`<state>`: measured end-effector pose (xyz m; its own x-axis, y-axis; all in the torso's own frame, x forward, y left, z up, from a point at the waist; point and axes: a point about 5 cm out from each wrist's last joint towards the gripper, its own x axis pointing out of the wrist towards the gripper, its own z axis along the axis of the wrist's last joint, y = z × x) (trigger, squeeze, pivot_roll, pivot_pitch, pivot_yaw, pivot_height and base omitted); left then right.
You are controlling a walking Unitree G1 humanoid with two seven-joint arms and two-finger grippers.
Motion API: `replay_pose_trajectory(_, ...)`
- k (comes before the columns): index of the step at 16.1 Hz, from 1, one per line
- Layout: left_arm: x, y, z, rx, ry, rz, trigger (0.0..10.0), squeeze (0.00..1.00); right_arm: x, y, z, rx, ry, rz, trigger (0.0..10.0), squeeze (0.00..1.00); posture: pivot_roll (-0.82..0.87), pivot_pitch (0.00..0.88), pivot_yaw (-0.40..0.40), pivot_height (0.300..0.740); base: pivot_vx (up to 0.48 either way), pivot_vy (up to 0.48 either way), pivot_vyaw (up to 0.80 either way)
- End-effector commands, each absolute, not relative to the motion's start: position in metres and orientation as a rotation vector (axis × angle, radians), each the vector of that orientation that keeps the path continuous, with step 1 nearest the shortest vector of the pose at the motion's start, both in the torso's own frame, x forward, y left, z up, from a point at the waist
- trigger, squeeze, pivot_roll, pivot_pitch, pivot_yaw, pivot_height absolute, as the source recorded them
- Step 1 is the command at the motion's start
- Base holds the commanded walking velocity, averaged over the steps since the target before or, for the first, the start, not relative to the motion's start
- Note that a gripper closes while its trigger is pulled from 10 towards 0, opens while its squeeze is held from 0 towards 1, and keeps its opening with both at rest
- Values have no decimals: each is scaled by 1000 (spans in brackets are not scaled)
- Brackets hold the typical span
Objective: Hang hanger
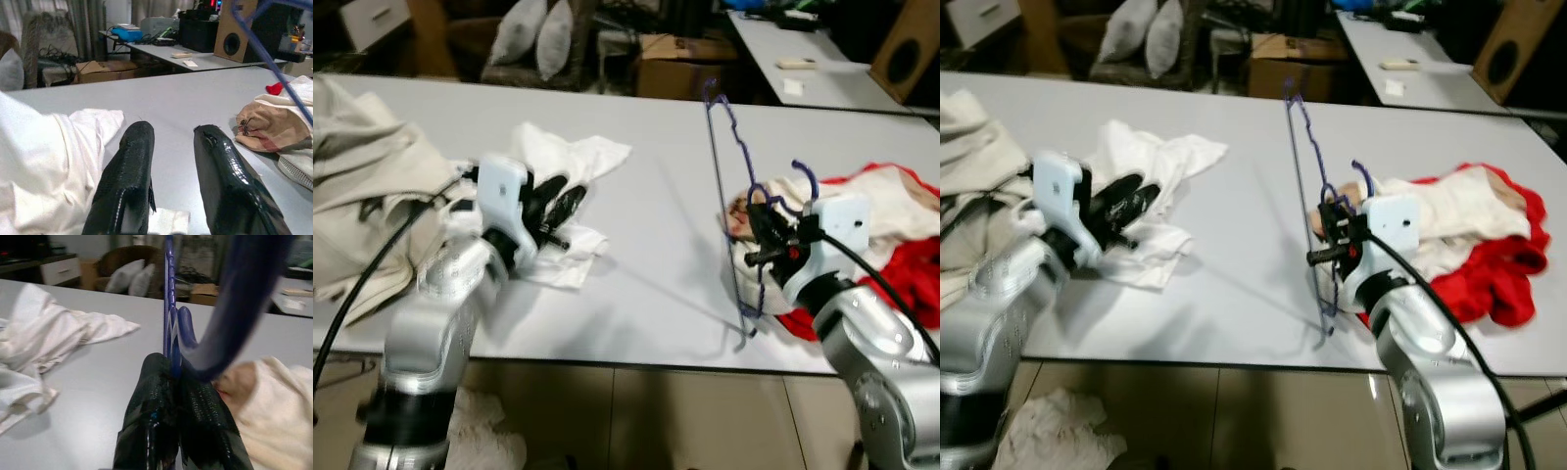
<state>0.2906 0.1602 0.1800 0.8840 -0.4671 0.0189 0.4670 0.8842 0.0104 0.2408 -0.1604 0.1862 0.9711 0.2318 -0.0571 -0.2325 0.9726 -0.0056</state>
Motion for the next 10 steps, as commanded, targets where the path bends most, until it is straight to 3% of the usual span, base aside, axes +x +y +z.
replay_pose_trajectory(1, 288, 158, 185, -20, -63, -455, 10000, 0, 235, -161, 189, -19, 39, 203, 10000, 0, -51, 0, -15, 740, 0, -480, -800)
replay_pose_trajectory(5, 286, 154, 181, -15, -71, -421, 10000, 0, 234, -159, 197, -53, -10, 202, 10000, 0, -53, 0, -25, 740, 0, -480, -777)
replay_pose_trajectory(6, 287, 154, 178, -40, -46, -416, 10000, 0, 233, -156, 201, -31, -34, 216, 10000, 0, -53, 0, -28, 740, 0, 0, -750)
replay_pose_trajectory(10, 287, 150, 175, -71, -22, -445, 10000, 0, 230, -156, 204, -2, -62, 180, 10000, 0, -57, 0, -24, 740, 0, 478, -800)
